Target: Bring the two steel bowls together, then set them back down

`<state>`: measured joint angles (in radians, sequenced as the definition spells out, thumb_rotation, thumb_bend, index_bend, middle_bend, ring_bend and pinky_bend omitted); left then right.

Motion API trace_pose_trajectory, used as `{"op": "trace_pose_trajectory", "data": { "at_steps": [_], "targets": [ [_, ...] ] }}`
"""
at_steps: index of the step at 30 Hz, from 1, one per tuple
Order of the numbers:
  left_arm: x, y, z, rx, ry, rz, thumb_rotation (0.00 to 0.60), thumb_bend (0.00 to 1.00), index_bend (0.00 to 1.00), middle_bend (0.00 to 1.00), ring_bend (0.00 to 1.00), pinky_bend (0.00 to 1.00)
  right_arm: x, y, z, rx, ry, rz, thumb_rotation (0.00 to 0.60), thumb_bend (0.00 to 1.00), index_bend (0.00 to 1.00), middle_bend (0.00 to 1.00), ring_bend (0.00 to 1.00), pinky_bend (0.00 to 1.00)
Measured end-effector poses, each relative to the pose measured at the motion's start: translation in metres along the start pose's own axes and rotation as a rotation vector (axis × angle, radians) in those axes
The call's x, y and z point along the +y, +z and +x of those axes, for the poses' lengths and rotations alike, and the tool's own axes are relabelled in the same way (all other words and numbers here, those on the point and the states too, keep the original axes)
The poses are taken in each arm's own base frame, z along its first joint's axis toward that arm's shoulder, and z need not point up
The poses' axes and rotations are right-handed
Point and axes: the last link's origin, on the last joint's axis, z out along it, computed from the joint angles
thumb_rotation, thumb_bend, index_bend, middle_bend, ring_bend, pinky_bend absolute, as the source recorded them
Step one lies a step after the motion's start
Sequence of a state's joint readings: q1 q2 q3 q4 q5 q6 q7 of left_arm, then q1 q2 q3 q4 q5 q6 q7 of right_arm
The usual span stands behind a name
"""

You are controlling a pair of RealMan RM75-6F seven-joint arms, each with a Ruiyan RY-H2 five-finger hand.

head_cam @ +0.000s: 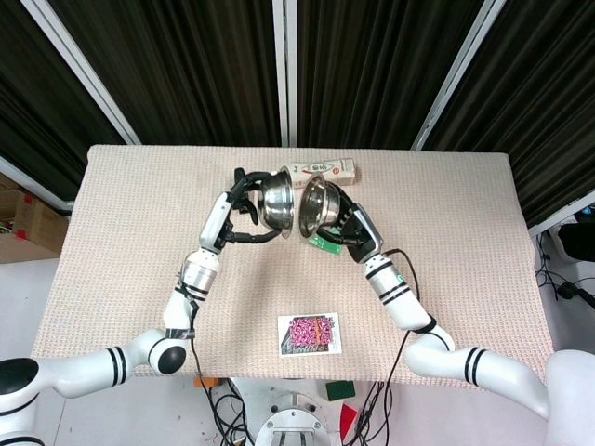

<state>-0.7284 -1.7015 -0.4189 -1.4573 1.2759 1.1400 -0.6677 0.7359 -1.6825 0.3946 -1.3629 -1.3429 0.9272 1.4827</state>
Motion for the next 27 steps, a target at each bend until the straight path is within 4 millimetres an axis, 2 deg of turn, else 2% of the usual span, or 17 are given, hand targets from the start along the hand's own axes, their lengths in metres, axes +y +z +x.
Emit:
{"op": "trace_pose_trajectory", "data": {
  "at_steps": [2,8,10,13,17,20,27],
  "targets": [
    [0.000,0.000,-0.002,-0.012,-0.001,0.001,0.600,0.20,0.61,0.59,0.53,0.65,0.000,0.001,-0.001,-0.003,0.004,-0.004,0.600,0.18,0.68,0.54,0.44,0.33],
    [0.001,0.004,-0.024,-0.097,0.011,0.003,0.600,0.20,0.61,0.59,0.53,0.65,0.008,0.011,-0.027,-0.085,-0.015,-0.037,0.600,0.18,0.68,0.54,0.44,0.33],
    [0.001,0.005,-0.024,-0.094,0.008,0.001,0.600,0.20,0.61,0.59,0.53,0.65,0.010,0.013,-0.031,-0.097,-0.019,-0.043,0.600,0.18,0.68,0.54,0.44,0.33],
    [0.001,0.005,-0.014,-0.062,0.006,-0.004,0.600,0.21,0.61,0.59,0.53,0.66,0.008,0.009,-0.022,-0.072,-0.016,-0.033,0.600,0.18,0.68,0.54,0.44,0.33],
    [0.001,0.001,0.003,-0.027,0.009,-0.001,0.600,0.21,0.62,0.59,0.53,0.66,0.003,0.000,0.000,-0.011,-0.010,-0.018,0.600,0.18,0.68,0.54,0.44,0.33],
    [0.002,0.001,0.004,-0.029,0.001,0.000,0.600,0.21,0.62,0.60,0.52,0.67,0.002,-0.001,0.004,0.003,-0.004,-0.017,0.600,0.18,0.68,0.54,0.44,0.33],
    [0.004,0.006,-0.023,-0.112,0.003,-0.005,0.600,0.21,0.62,0.60,0.53,0.67,0.010,0.012,-0.025,-0.077,-0.016,-0.040,0.600,0.18,0.68,0.54,0.44,0.33]
  ]
}}
